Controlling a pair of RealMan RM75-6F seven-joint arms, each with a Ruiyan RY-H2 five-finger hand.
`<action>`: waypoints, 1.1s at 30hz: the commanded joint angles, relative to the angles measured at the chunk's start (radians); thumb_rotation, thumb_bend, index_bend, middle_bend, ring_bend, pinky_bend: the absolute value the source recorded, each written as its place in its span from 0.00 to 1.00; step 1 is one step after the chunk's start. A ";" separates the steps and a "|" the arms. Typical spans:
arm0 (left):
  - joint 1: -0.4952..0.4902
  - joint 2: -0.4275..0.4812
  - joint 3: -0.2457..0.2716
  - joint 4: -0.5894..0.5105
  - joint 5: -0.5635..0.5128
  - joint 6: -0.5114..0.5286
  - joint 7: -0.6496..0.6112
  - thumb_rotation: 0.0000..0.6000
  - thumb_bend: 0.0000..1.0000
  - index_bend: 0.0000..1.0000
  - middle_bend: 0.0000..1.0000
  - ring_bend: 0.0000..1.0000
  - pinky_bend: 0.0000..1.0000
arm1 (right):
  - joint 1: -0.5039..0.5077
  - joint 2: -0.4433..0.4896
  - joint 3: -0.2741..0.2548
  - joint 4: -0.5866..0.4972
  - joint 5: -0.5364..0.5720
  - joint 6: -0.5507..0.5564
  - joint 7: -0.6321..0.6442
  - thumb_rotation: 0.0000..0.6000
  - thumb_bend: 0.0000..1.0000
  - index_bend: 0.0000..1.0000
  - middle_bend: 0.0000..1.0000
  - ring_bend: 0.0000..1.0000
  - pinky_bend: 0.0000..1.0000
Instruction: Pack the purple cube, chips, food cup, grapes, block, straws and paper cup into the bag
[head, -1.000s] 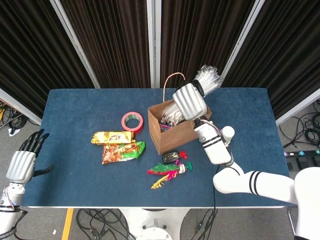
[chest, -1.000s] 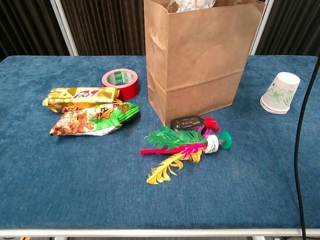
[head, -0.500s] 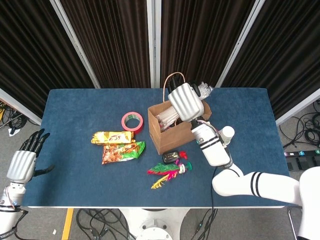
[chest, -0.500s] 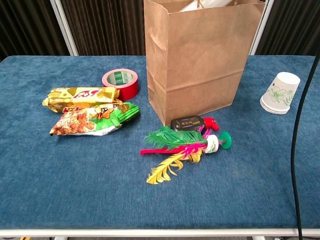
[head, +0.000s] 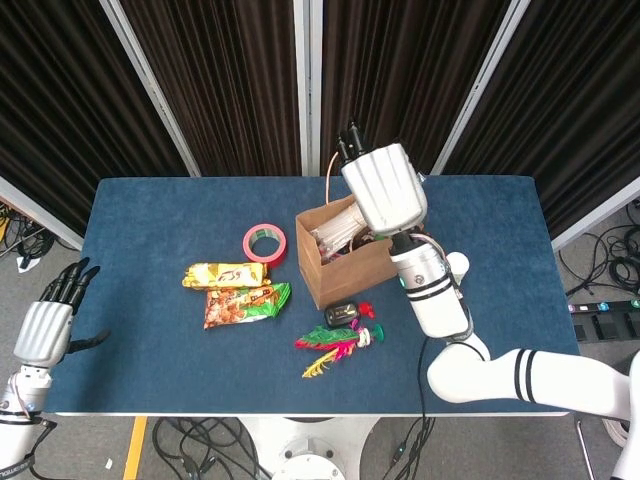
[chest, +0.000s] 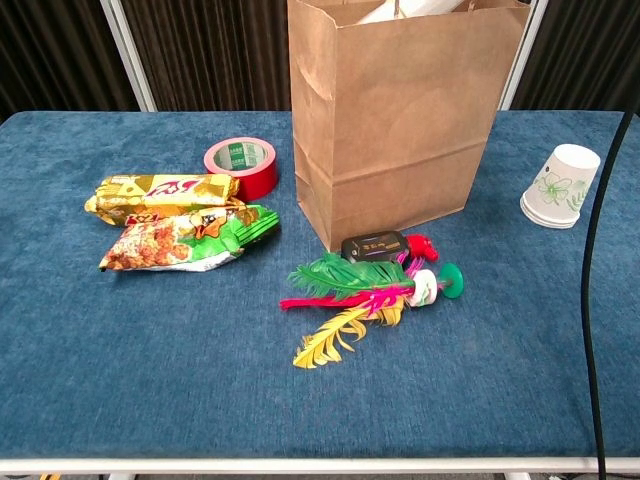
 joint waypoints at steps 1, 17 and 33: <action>0.001 0.001 -0.001 -0.002 -0.002 0.001 0.001 1.00 0.08 0.11 0.09 0.03 0.20 | -0.081 0.025 0.068 -0.062 0.090 0.050 0.148 1.00 0.00 0.30 0.27 0.82 0.87; -0.001 0.000 0.003 -0.007 0.001 -0.005 0.009 1.00 0.08 0.11 0.09 0.03 0.20 | -0.440 0.226 -0.109 -0.211 0.127 0.091 0.414 1.00 0.00 0.30 0.28 0.82 0.87; -0.011 0.006 0.010 -0.039 0.013 -0.018 0.053 1.00 0.08 0.11 0.09 0.03 0.20 | -0.451 -0.007 -0.195 0.163 0.282 -0.201 0.503 1.00 0.00 0.27 0.26 0.82 0.87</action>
